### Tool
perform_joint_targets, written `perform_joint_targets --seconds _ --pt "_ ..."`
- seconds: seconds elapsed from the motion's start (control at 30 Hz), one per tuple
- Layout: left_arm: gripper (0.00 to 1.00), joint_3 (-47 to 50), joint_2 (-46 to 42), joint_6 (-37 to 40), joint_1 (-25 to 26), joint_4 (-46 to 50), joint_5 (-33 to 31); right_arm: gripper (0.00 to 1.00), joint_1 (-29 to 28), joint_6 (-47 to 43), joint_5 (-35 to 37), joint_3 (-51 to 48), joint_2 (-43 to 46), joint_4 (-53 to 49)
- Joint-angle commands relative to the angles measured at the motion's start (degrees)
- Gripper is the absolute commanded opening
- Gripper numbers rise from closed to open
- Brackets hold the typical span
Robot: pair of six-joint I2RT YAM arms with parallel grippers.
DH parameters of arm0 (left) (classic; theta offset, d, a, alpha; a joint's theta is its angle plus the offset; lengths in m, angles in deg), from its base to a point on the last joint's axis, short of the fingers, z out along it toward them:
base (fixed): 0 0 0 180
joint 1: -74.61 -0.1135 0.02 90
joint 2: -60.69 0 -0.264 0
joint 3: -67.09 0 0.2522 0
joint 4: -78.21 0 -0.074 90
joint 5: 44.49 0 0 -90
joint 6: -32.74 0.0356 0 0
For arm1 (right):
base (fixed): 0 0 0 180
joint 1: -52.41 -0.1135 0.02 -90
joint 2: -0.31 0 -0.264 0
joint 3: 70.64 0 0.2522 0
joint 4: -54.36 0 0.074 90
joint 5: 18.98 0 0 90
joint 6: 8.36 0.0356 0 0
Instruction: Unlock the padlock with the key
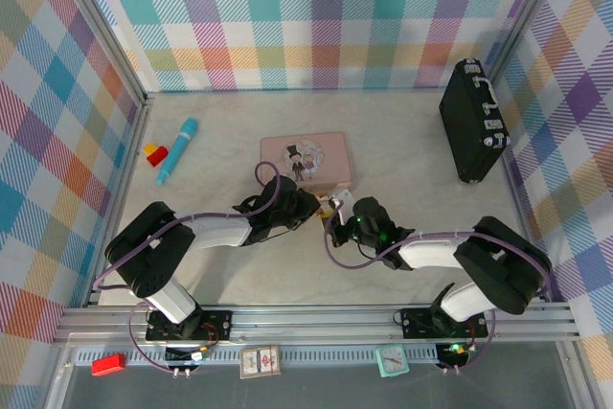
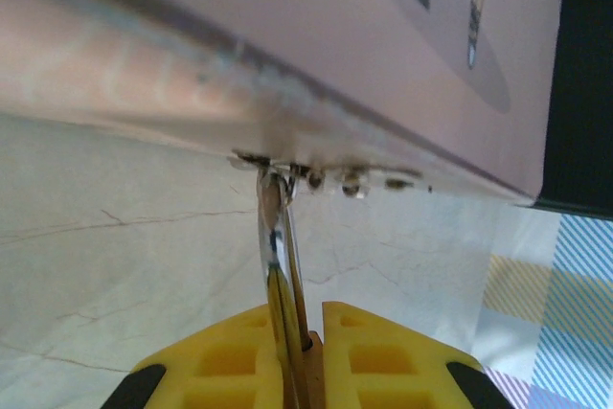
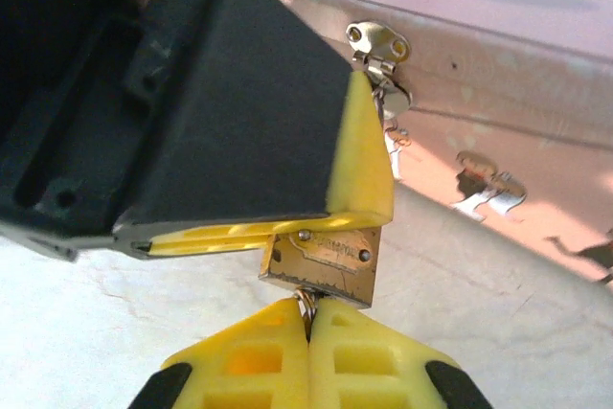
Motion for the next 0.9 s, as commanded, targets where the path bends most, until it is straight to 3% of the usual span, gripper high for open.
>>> perform_joint_targets --seconds 0.0,0.2,0.4,0.57,0.73,0.87 --pt "0.0 -1.06 -1.55 1.02 0.11 -3.42 1.67 0.0 0.95 15.27 -8.11 -0.54 1.99 -0.2" --pt "0.01 -1.83 -0.14 1.27 0.1 -4.26 2.4 0.0 0.98 22.56 -7.49 -1.99 0.35 5.38" --pt "0.19 -1.99 -0.27 1.98 0.11 -3.81 2.62 0.0 0.98 22.48 -5.11 -1.23 -1.57 3.3" --pt "0.41 -1.28 -0.33 1.82 0.1 -3.82 2.14 0.0 1.0 22.65 -3.81 -0.64 -1.7 1.1" --pt "0.51 -0.44 -2.53 3.57 -0.54 1.13 0.2 0.0 1.02 23.19 -1.67 -0.15 -0.68 -4.34" --pt "0.54 2.01 -7.05 6.21 -2.15 4.95 -1.6 0.0 0.98 23.66 -1.88 -0.01 -0.34 -5.89"
